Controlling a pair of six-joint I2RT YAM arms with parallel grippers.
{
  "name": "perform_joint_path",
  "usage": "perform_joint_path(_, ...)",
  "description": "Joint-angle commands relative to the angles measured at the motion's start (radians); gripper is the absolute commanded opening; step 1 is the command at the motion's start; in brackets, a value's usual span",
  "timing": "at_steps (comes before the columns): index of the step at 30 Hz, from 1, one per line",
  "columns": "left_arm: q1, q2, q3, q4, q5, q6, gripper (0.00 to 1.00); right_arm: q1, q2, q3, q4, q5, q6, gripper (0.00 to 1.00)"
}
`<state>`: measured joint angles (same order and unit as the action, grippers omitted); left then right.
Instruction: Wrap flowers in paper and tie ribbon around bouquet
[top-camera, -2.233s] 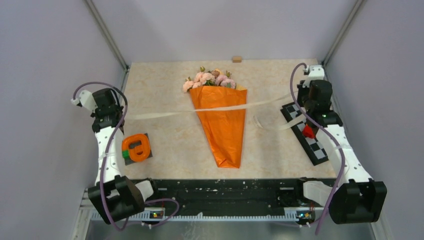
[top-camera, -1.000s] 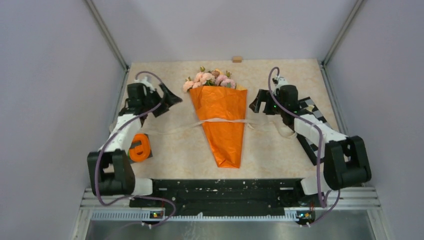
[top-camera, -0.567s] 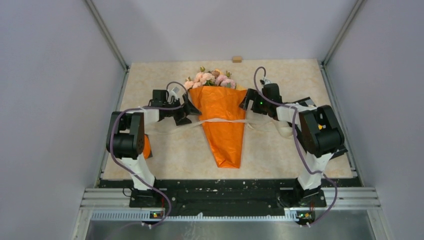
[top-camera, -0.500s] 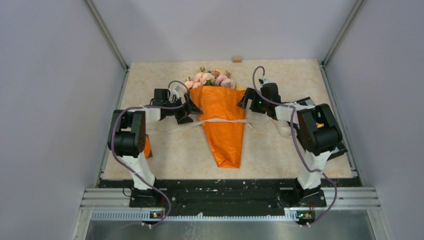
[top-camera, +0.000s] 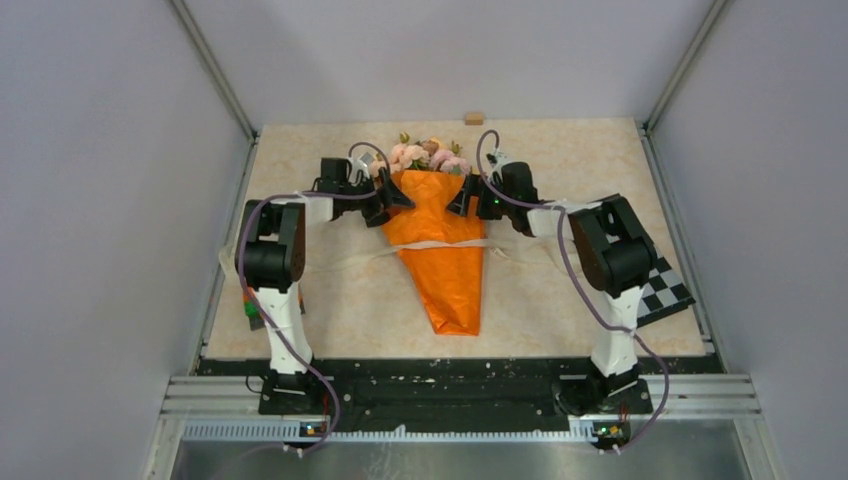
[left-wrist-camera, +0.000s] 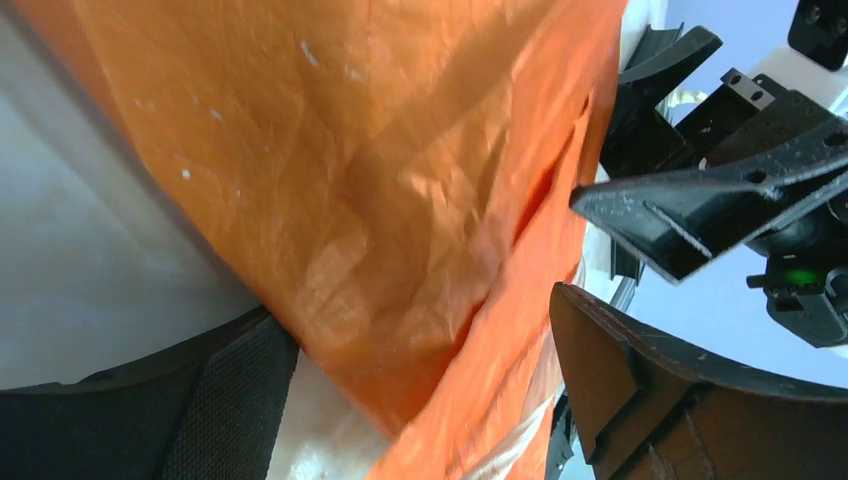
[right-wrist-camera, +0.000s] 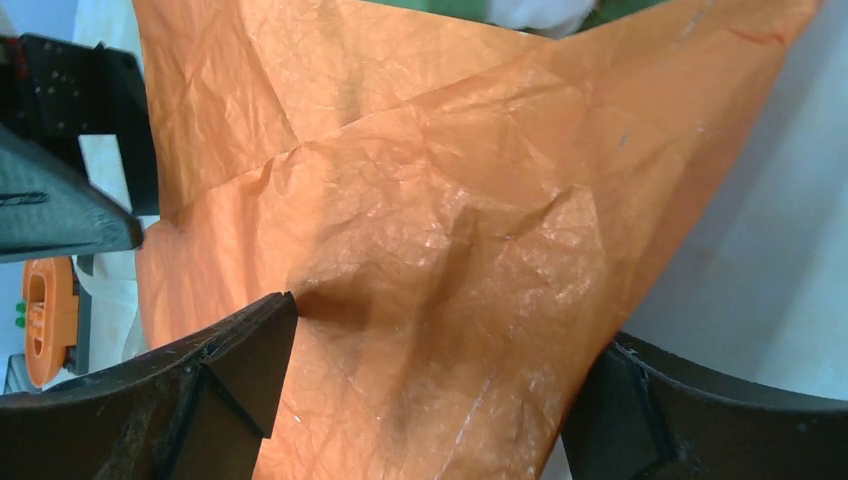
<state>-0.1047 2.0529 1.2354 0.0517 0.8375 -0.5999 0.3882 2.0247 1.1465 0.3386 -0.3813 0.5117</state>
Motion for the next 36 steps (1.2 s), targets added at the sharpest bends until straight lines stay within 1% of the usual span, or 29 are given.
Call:
perform_joint_path(1, -0.002, 0.057, 0.058, -0.009, -0.017, 0.028, 0.94, 0.044, 0.073, 0.036, -0.038, -0.034, -0.027, 0.93)
perform_joint_path(4, -0.010, 0.074, 0.073, -0.022, -0.025, 0.041, 0.84, 0.054, 0.100, 0.057, -0.037, -0.022, -0.019, 0.92)
perform_joint_path(7, -0.016, 0.087, 0.082, -0.030, -0.024, 0.049, 0.74, 0.057, 0.117, 0.064, -0.028, -0.007, -0.002, 0.90)
perform_joint_path(11, -0.018, 0.103, 0.107, -0.046, -0.051, 0.052, 0.58, 0.057, 0.131, 0.060, -0.016, 0.024, 0.011, 0.81)
perform_joint_path(13, -0.018, 0.113, 0.124, -0.047, -0.056, 0.054, 0.53, 0.057, 0.142, 0.063, -0.010, 0.029, 0.010, 0.75)
perform_joint_path(15, -0.023, 0.121, 0.145, -0.071, -0.060, 0.056, 0.45, 0.058, 0.159, 0.067, 0.015, 0.021, 0.012, 0.67)
perform_joint_path(16, -0.026, 0.125, 0.153, -0.080, -0.066, 0.061, 0.43, 0.058, 0.171, 0.071, 0.027, 0.016, 0.014, 0.64)
perform_joint_path(17, -0.030, 0.131, 0.174, -0.096, -0.076, 0.070, 0.41, 0.059, 0.183, 0.076, 0.039, 0.006, 0.015, 0.60)
perform_joint_path(20, -0.040, 0.154, 0.233, -0.155, -0.116, 0.094, 0.31, 0.072, 0.213, 0.093, 0.094, -0.026, 0.008, 0.45)
perform_joint_path(21, -0.043, 0.158, 0.249, -0.160, -0.118, 0.099, 0.29, 0.079, 0.221, 0.107, 0.108, -0.030, -0.001, 0.41)
perform_joint_path(22, -0.046, 0.161, 0.263, -0.164, -0.117, 0.102, 0.26, 0.084, 0.226, 0.117, 0.121, -0.035, -0.013, 0.34)
perform_joint_path(23, -0.048, 0.160, 0.276, -0.167, -0.120, 0.104, 0.21, 0.089, 0.230, 0.123, 0.143, -0.044, -0.021, 0.27)
perform_joint_path(25, -0.055, 0.156, 0.306, -0.179, -0.131, 0.105, 0.10, 0.105, 0.226, 0.121, 0.212, -0.053, -0.056, 0.16)
perform_joint_path(26, -0.058, 0.154, 0.329, -0.205, -0.138, 0.112, 0.01, 0.114, 0.221, 0.127, 0.214, -0.045, -0.071, 0.09)
perform_joint_path(27, -0.063, 0.150, 0.356, -0.236, -0.145, 0.130, 0.00, 0.123, 0.216, 0.147, 0.199, -0.050, -0.090, 0.05)
perform_joint_path(30, -0.083, 0.094, 0.383, -0.288, -0.218, 0.194, 0.00, 0.151, 0.174, 0.171, 0.160, -0.006, -0.152, 0.00)
perform_joint_path(33, -0.114, -0.002, 0.353, -0.292, -0.315, 0.262, 0.00, 0.189, 0.084, 0.146, 0.149, 0.125, -0.266, 0.00)
perform_joint_path(36, -0.144, -0.102, 0.309, -0.263, -0.412, 0.307, 0.00, 0.199, 0.005, 0.123, 0.186, 0.189, -0.338, 0.00)
